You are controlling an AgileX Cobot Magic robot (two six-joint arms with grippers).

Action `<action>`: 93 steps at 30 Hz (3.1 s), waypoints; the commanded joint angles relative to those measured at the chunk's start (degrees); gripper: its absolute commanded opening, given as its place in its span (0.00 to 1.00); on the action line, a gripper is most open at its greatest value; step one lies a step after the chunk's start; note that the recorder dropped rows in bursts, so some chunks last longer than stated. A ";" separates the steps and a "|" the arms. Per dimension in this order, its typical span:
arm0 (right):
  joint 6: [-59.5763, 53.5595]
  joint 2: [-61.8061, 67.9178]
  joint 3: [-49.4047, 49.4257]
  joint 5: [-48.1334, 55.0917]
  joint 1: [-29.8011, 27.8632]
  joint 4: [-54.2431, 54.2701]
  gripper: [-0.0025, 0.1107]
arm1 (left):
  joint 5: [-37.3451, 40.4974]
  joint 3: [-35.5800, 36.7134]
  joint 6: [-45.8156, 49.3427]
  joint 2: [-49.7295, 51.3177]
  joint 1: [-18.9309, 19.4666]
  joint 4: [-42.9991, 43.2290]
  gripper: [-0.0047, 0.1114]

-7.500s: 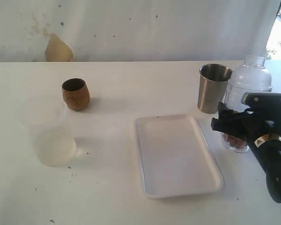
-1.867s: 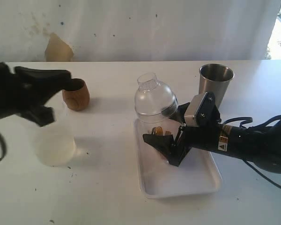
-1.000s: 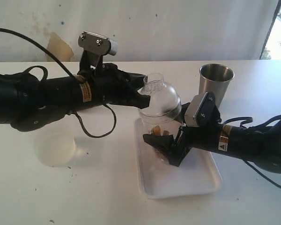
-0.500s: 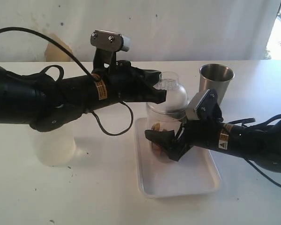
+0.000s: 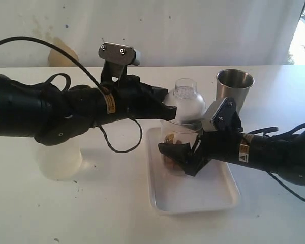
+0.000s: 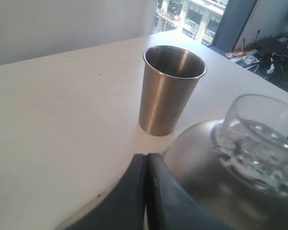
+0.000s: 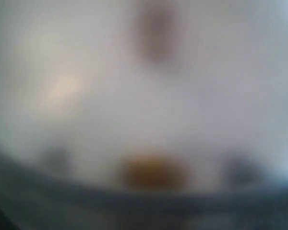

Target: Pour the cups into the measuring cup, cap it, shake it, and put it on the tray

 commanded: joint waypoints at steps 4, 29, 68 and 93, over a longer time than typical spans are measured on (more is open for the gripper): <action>2.25 0.24 0.00 2.72 -0.07 -0.19 0.95 | -0.61 0.35 0.02 -0.01 -0.83 1.94 0.04; 14.44 -8.29 0.00 11.71 -0.07 -12.88 0.95 | -1.87 0.35 1.15 -0.01 -0.83 -1.51 0.04; 2.84 -4.49 0.00 3.42 0.04 -5.83 0.95 | -2.96 0.35 15.76 -3.06 2.71 -7.53 0.04; 2.42 -5.86 1.31 0.00 -2.70 -5.29 0.95 | -0.40 0.35 13.28 -3.41 1.02 0.21 0.04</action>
